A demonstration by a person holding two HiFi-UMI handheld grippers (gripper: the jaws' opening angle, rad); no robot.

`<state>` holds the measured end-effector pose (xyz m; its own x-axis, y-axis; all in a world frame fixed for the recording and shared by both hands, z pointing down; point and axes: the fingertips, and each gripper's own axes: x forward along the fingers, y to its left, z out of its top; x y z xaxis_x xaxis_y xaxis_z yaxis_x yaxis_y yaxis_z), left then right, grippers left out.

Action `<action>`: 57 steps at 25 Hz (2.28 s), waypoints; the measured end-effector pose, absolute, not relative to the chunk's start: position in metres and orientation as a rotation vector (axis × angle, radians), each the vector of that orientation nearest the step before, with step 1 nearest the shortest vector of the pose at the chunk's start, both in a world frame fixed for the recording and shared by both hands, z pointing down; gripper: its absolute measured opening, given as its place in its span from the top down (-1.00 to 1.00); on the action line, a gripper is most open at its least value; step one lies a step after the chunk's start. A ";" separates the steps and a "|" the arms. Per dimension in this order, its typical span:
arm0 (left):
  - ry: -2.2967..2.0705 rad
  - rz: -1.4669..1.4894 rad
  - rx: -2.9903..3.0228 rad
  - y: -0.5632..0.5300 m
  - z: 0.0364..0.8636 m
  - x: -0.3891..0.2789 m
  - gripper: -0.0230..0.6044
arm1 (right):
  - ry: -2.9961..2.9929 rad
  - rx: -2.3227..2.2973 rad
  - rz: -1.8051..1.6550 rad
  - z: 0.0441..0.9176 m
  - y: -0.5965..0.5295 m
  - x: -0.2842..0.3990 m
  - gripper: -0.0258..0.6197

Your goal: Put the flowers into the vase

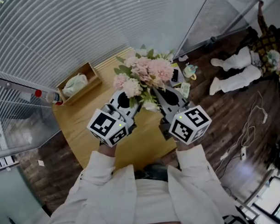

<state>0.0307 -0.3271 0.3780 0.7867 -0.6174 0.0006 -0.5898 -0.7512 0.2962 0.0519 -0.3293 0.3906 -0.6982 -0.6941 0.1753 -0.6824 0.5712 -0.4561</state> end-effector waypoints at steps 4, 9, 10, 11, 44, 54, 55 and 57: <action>-0.925 -0.109 2.711 -0.322 0.382 0.032 0.87 | 2.747 -1.218 -0.809 0.393 -0.321 0.054 0.88; -0.950 -0.075 2.705 -0.319 0.384 0.035 0.78 | 2.730 -1.232 -0.839 0.400 -0.314 0.060 0.88; -0.952 -0.061 2.709 -0.318 0.384 0.036 0.65 | 2.731 -1.233 -0.840 0.401 -0.313 0.061 0.88; -0.955 -0.044 2.716 -0.317 0.384 0.037 0.57 | 2.732 -1.233 -0.841 0.401 -0.312 0.061 0.88; -0.964 -0.041 2.611 -0.266 0.393 0.016 0.49 | 2.731 -1.265 -0.777 0.387 -0.263 0.051 0.88; -1.057 -0.117 2.627 -0.230 0.368 -0.002 0.50 | 2.769 -1.243 -0.718 0.373 -0.222 0.043 0.88; -1.051 -0.120 2.630 -0.226 0.366 -0.002 0.50 | 2.774 -1.247 -0.716 0.372 -0.218 0.042 0.88; -1.039 -0.126 2.626 -0.217 0.363 -0.001 0.50 | 2.782 -1.258 -0.718 0.372 -0.210 0.042 0.88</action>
